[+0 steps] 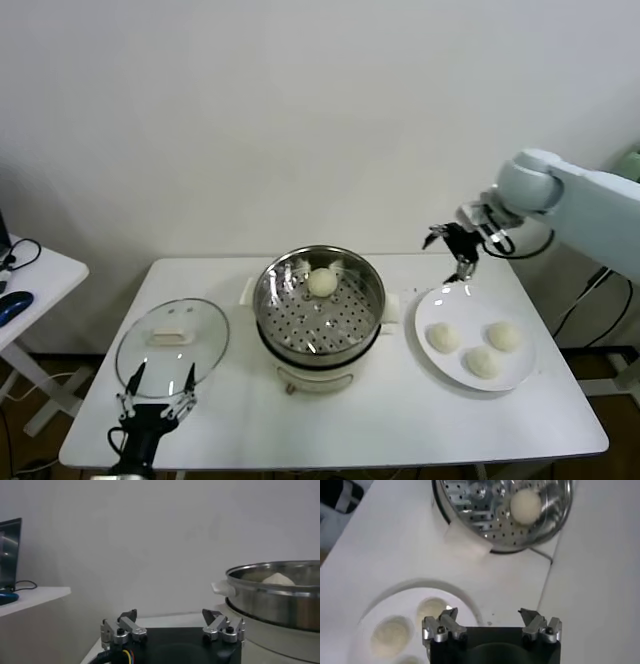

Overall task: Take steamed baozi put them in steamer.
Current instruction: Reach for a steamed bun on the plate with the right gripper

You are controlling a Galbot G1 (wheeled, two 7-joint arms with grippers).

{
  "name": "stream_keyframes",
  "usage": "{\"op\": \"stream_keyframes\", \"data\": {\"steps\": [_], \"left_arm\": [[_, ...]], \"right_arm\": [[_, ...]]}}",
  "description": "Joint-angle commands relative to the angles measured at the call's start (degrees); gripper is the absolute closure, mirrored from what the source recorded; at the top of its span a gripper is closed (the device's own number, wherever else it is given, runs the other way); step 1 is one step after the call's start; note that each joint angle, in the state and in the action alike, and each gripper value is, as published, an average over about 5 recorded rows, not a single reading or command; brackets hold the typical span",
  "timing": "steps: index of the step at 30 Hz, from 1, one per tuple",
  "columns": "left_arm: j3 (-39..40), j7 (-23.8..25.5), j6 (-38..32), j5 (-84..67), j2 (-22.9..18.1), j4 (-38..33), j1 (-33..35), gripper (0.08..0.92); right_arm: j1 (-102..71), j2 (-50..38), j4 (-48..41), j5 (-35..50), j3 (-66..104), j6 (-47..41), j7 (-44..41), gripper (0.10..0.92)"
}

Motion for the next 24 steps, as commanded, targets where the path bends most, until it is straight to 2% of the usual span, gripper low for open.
{"op": "stream_keyframes", "data": {"steps": [1,7,24], "left_arm": [[-0.02,-0.27,0.30,-0.77,0.11,-0.62,0.30,0.177],[-0.17,-0.62,0.48,-0.69,-0.42,-1.09,1.29,0.177],[-0.02,-0.71,0.37,0.51,-1.26,0.03,1.34,0.177]], "right_arm": [[-20.30,-5.53,-3.87,-5.24,11.42,-3.48,0.30,0.203],[-25.88,0.30,-10.68,-9.49,15.26,-2.15,-0.78,0.203],[-26.95,11.88,-21.21,-9.53,16.09,-0.20,1.28,0.203]]}}
